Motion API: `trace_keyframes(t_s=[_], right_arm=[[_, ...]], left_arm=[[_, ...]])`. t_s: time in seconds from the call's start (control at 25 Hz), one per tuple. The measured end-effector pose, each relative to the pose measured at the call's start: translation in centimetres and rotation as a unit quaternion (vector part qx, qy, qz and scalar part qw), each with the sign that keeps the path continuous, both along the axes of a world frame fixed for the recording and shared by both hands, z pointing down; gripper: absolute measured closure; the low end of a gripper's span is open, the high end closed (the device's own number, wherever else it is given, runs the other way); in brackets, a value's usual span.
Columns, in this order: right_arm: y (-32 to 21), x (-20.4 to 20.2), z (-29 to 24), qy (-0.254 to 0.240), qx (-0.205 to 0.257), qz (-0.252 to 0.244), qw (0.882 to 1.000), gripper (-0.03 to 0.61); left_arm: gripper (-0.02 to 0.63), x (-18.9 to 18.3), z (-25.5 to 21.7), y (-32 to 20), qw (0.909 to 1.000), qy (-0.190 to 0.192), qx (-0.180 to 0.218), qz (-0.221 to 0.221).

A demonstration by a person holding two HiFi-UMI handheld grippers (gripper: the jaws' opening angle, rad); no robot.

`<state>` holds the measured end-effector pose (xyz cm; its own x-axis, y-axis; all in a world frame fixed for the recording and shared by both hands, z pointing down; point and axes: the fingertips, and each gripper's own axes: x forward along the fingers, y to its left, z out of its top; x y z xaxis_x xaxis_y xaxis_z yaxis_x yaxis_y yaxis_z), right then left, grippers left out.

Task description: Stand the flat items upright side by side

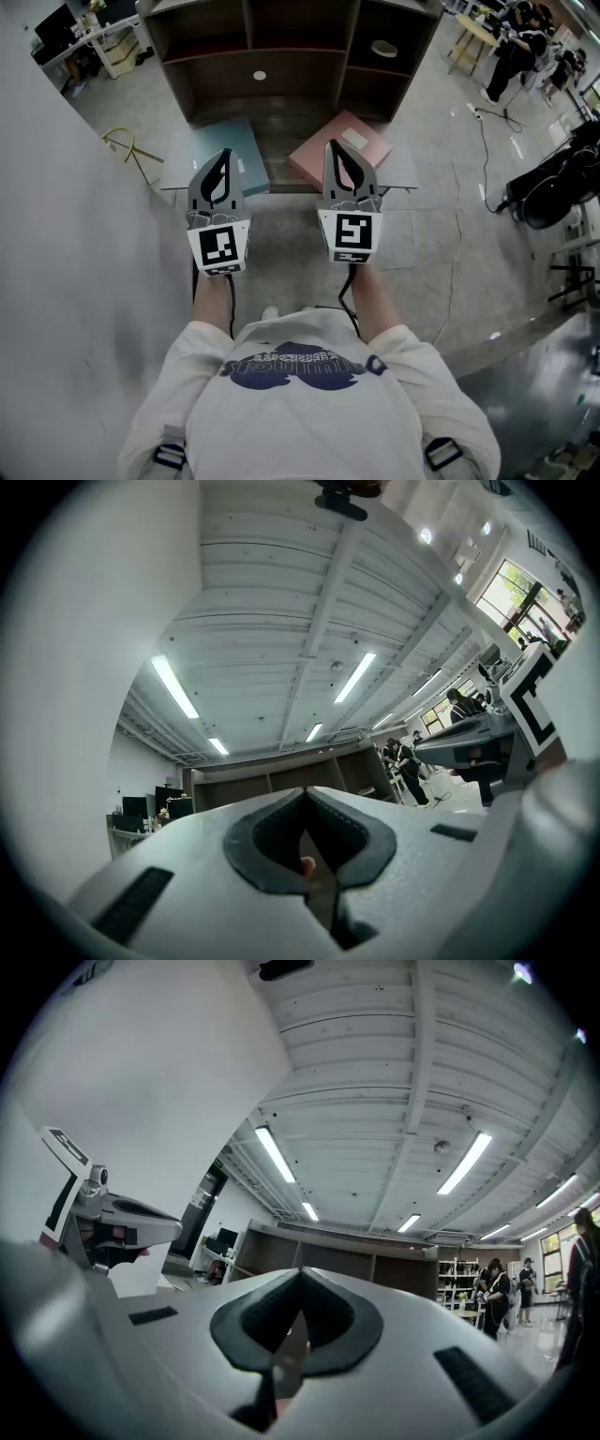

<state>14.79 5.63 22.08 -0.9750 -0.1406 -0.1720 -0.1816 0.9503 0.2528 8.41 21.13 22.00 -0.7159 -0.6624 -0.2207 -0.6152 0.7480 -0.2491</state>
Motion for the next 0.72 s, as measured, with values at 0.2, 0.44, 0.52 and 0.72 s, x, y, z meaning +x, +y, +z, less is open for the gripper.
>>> trace_keyframes(t_s=[0.2,0.44,0.52,0.72], right_arm=[[0.2,0.3,0.0,0.004,0.008,0.001,1.000,0.580],[0.2,0.4,0.4,0.010,0.012,0.002,1.000,0.580],[-0.1,0.6,0.6,0.012,0.007,0.002,1.000,0.580],[-2.6,2.5,1.0,-0.006,-0.073,-0.009,0.997,0.578]], left_arm=[[0.606,0.2,0.1,0.2,1.0000,0.007,-0.002,-0.003],[0.606,0.2,0.2,0.1,1.0000,0.009,0.001,-0.001],[0.606,0.3,0.3,0.0,0.9999,0.010,0.000,-0.001],[0.606,0.2,0.9,0.7,0.9998,0.017,-0.009,-0.001]])
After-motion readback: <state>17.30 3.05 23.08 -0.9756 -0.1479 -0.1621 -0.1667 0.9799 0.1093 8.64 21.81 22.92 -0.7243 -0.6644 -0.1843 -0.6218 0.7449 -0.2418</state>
